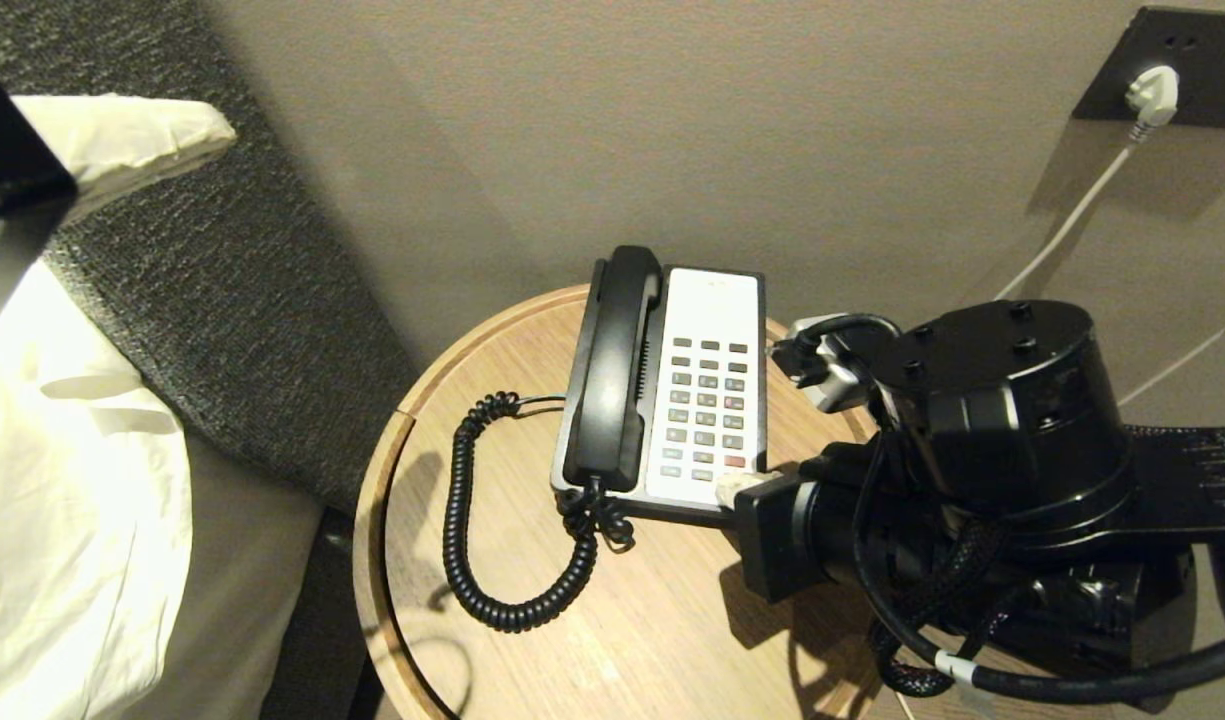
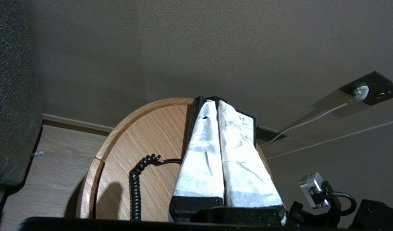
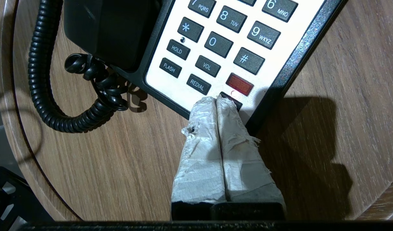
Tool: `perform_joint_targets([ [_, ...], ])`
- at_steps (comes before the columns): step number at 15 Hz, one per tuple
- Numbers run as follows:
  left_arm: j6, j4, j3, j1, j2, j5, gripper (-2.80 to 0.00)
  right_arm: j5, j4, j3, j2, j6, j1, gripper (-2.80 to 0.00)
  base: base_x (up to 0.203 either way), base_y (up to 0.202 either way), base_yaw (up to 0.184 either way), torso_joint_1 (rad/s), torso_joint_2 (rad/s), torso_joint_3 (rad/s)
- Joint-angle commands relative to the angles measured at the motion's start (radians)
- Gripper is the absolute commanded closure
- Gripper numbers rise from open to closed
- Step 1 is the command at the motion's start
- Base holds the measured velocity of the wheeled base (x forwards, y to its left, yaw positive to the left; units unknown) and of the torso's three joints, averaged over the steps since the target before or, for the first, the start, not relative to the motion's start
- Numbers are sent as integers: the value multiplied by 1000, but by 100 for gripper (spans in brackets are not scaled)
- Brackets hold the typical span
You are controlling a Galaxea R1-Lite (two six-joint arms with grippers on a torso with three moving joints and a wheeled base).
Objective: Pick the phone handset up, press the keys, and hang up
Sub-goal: End the call using the dial pad
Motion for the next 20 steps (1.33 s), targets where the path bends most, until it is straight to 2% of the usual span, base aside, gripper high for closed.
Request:
perform_joint_targets([
  [1, -3, -2, 1, 0, -4, 4, 0, -2, 0, -5, 3, 2, 1, 0, 0, 0, 0, 0, 0, 0],
  [6, -3, 0, 1, 0, -2, 4, 0, -4, 2, -10, -27, 5, 1, 0, 0, 0, 0, 0, 0, 0],
  [9, -3, 2, 2, 0, -1, 4, 0, -43, 0, -11, -21, 7, 0, 0, 0, 0, 0, 0, 0, 0],
  [20, -4, 1, 16, 0, -15, 4, 0, -33, 0, -3, -18, 11, 1, 0, 0, 0, 0, 0, 0, 0],
])
